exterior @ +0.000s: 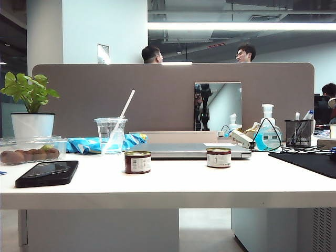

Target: Stack a can of tomatoes on the right onto the can of tomatoes on the left.

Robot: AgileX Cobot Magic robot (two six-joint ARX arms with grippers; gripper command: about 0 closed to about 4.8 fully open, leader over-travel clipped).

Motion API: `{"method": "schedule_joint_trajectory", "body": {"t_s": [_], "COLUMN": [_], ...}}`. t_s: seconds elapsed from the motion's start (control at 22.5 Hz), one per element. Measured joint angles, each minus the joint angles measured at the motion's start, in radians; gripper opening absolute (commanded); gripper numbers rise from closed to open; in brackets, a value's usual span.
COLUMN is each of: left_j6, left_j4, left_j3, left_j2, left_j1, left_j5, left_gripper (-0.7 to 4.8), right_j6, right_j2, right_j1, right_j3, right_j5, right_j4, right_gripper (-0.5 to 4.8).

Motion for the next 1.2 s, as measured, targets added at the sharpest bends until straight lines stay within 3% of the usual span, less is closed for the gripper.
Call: {"method": "schedule_joint_trajectory", "body": {"t_s": [0.13, 0.31, 0.44, 0.62, 0.76, 0.98, 1.2], "left_j6": [0.000, 0.001, 0.000, 0.000, 0.000, 0.001, 0.000], "left_j4": [0.000, 0.000, 0.000, -0.001, 0.000, 0.000, -0.001], "left_j3": [0.000, 0.000, 0.000, 0.000, 0.000, 0.000, 0.000], "left_j2": [0.000, 0.000, 0.000, 0.000, 0.000, -0.001, -0.001], "left_j1": [0.000, 0.000, 0.000, 0.000, 0.000, 0.000, 0.000], "left_j5": [-0.025, -0.026, -0.050, -0.055, -0.058, -0.058, -0.059], "left_gripper": [-0.02, -0.02, -0.02, -0.02, -0.02, -0.02, -0.02], "right_j6": [-0.044, -0.089, -0.157, -0.188, -0.205, -0.254, -0.299], "right_j2": [0.348, 0.696, 0.859, 1.003, 1.119, 1.209, 1.307], "right_j1": [0.002, 0.007, 0.024, 0.025, 0.042, 0.100, 0.164], "right_j3": [0.310, 0.518, 0.572, 0.570, 0.565, 0.586, 0.769], "right_j5": [-0.075, -0.106, -0.116, -0.117, -0.094, -0.062, 0.003], "right_j4": [-0.056, -0.140, -0.142, -0.150, -0.157, -0.176, -0.319], "right_gripper": [1.62, 1.68, 2.23, 2.32, 3.10, 3.16, 3.15]}}
